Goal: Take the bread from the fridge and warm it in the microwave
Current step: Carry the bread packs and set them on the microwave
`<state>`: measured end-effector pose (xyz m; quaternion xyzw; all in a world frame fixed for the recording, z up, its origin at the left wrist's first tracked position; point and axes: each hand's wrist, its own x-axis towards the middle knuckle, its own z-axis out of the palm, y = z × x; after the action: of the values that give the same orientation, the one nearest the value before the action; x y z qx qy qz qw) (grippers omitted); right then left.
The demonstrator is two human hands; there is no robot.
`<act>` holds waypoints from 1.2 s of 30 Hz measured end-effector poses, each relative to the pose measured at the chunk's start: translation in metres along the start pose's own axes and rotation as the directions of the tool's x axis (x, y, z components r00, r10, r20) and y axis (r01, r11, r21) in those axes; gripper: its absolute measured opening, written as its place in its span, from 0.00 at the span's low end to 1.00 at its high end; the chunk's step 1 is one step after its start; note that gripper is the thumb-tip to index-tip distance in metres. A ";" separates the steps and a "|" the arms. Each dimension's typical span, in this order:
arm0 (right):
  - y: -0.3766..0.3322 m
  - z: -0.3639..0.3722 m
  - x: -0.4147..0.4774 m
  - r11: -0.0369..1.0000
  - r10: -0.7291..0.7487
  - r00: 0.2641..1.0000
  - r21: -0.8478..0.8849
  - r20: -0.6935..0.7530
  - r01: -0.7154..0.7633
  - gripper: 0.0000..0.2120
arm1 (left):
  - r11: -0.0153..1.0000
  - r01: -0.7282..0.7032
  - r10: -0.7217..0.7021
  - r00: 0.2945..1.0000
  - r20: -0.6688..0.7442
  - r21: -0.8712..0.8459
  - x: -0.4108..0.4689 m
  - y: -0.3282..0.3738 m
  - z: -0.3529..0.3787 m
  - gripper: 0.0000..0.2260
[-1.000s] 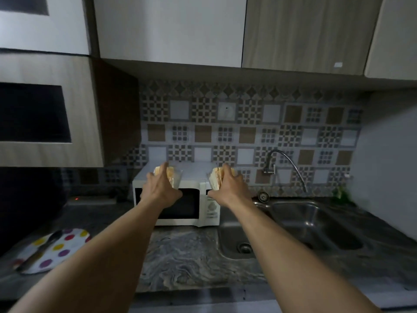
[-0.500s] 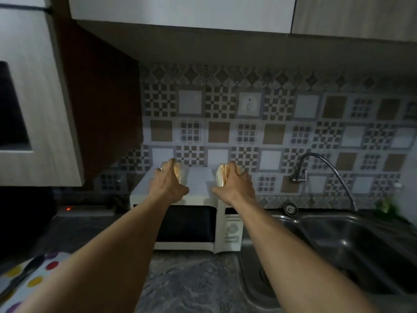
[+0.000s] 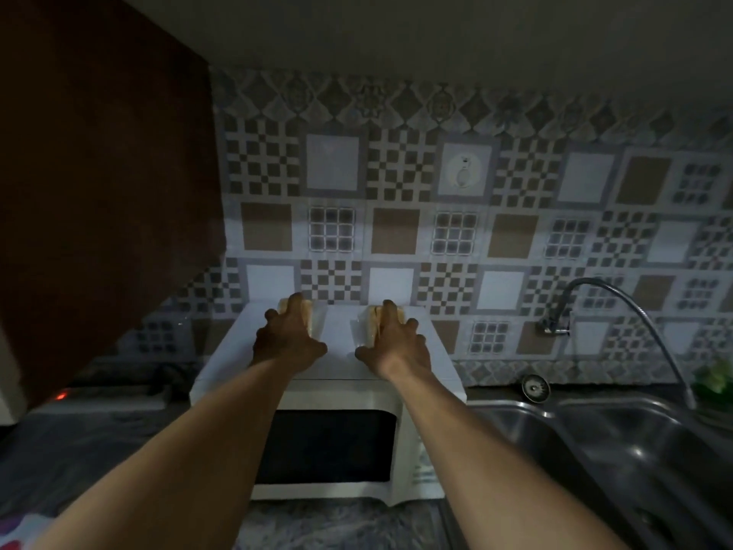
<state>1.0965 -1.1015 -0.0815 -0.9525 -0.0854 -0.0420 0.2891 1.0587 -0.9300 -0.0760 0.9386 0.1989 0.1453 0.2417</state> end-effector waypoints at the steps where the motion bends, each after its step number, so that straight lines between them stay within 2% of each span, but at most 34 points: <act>1: 0.000 0.005 0.007 1.000 0.006 1.000 -0.001 0.009 -0.006 0.45 | 1.000 -0.010 0.011 1.000 -0.004 0.008 0.006 -0.002 0.005 0.44; 5: -0.002 0.023 0.031 1.000 0.008 0.999 -0.010 0.043 -0.008 0.45 | 1.000 -0.007 0.007 1.000 0.002 0.018 0.031 -0.008 0.025 0.42; 10: -0.003 0.041 0.048 1.000 -0.023 0.999 0.004 0.035 0.023 0.45 | 0.998 0.051 -0.053 0.998 0.044 0.042 0.053 -0.013 0.042 0.45; 16: -0.007 0.048 0.060 0.999 -0.018 0.997 0.034 0.071 0.015 0.42 | 0.999 0.038 -0.039 0.998 0.044 0.036 0.069 -0.016 0.055 0.40; 28: -0.007 0.047 0.064 0.999 -0.046 0.993 0.016 0.110 0.045 0.45 | 0.998 0.033 -0.036 0.998 0.051 0.053 0.068 -0.018 0.058 0.43; 32: -0.011 0.039 0.061 0.999 -0.050 0.993 -0.002 0.112 0.050 0.46 | 0.997 0.026 -0.028 0.999 0.021 0.067 0.064 -0.015 0.049 0.43; 36: -0.018 0.022 0.056 0.996 -0.056 0.996 -0.059 0.072 0.060 0.42 | 0.994 0.049 -0.045 0.998 -0.047 0.095 0.053 -0.010 0.030 0.37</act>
<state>1.1483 -1.0665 -0.0825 -0.9589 -0.1218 -0.0192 0.2555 1.1127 -0.9102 -0.0968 0.9407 0.2329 0.1508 0.1953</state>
